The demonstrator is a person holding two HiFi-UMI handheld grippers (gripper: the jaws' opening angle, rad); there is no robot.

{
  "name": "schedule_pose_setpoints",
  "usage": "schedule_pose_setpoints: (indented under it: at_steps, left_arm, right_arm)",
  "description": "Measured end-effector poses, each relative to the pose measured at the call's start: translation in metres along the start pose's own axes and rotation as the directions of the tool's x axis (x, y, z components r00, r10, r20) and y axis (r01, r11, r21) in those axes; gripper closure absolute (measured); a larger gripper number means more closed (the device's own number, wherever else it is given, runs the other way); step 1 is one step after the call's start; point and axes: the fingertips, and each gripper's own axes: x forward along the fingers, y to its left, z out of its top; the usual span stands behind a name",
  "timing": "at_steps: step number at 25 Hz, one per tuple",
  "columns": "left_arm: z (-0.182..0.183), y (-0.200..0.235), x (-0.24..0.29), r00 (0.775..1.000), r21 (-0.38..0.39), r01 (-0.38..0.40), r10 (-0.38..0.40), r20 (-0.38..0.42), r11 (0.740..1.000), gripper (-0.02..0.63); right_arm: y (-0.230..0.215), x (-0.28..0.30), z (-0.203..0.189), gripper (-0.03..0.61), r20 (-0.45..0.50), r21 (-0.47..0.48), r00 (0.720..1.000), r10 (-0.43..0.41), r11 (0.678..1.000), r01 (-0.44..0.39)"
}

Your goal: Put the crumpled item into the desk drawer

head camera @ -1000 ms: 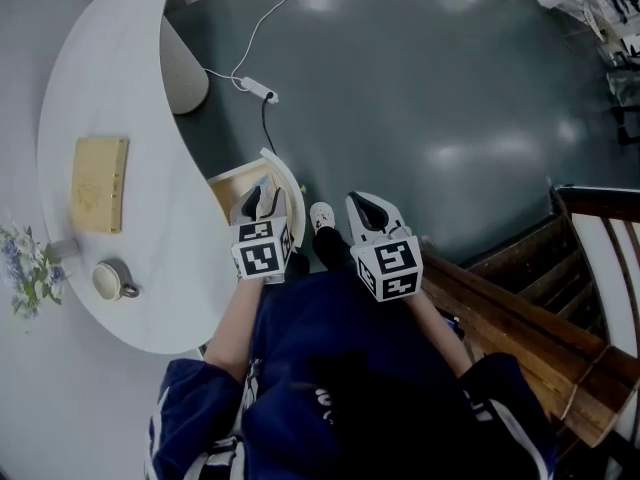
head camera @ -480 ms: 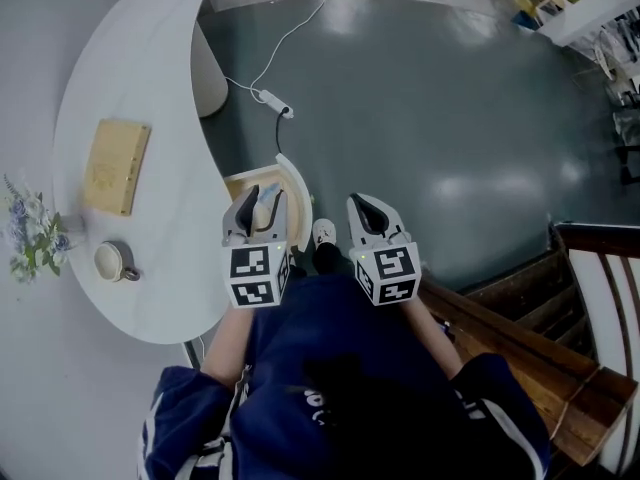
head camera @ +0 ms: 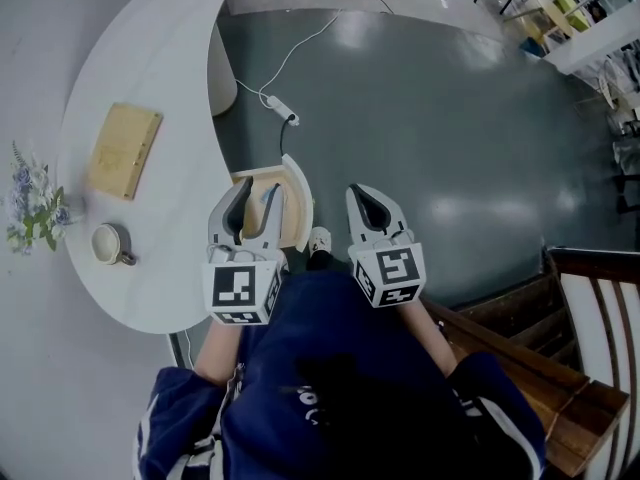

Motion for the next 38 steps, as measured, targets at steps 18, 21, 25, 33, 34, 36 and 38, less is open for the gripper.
schedule_pose_setpoints:
  at_steps: [18, 21, 25, 33, 34, 36, 38]
  left_arm:
    - [0.033, -0.004, -0.015, 0.997, 0.016, -0.019, 0.017, 0.073, 1.000, 0.497]
    - [0.031, -0.001, -0.014, 0.998, 0.000, -0.030, 0.030, 0.062, 1.000, 0.535]
    - [0.028, 0.000, -0.011, 0.997, -0.011, -0.024, 0.025, 0.072, 1.000, 0.594]
    - [0.021, 0.002, -0.009, 0.998, -0.022, -0.032, 0.033, 0.044, 0.999, 0.609]
    - [0.020, 0.003, -0.008, 0.999, -0.021, -0.032, 0.033, 0.041, 0.999, 0.609]
    - [0.018, 0.004, -0.007, 0.999, -0.019, -0.030, 0.031, 0.037, 0.999, 0.609]
    - [0.016, 0.004, -0.006, 0.999, -0.018, -0.028, 0.028, 0.031, 0.999, 0.609]
  right_arm:
    - [0.009, -0.001, 0.044, 0.572, 0.120, -0.037, 0.992, 0.046, 0.998, -0.042]
    - [0.008, 0.002, 0.045, 0.572, 0.118, -0.028, 0.992, 0.048, 0.999, -0.045]
    - [0.007, 0.004, 0.046, 0.572, 0.114, -0.024, 0.992, 0.046, 0.999, -0.043]
    - [0.006, 0.006, 0.047, 0.572, 0.110, -0.022, 0.993, 0.049, 0.999, -0.047]
    - [0.006, 0.007, 0.047, 0.572, 0.107, -0.025, 0.993, 0.049, 0.999, -0.046]
    - [0.006, 0.008, 0.046, 0.572, 0.102, -0.029, 0.994, 0.048, 0.999, -0.045]
    - [0.005, 0.010, 0.044, 0.572, 0.097, -0.029, 0.994, 0.046, 0.999, -0.043]
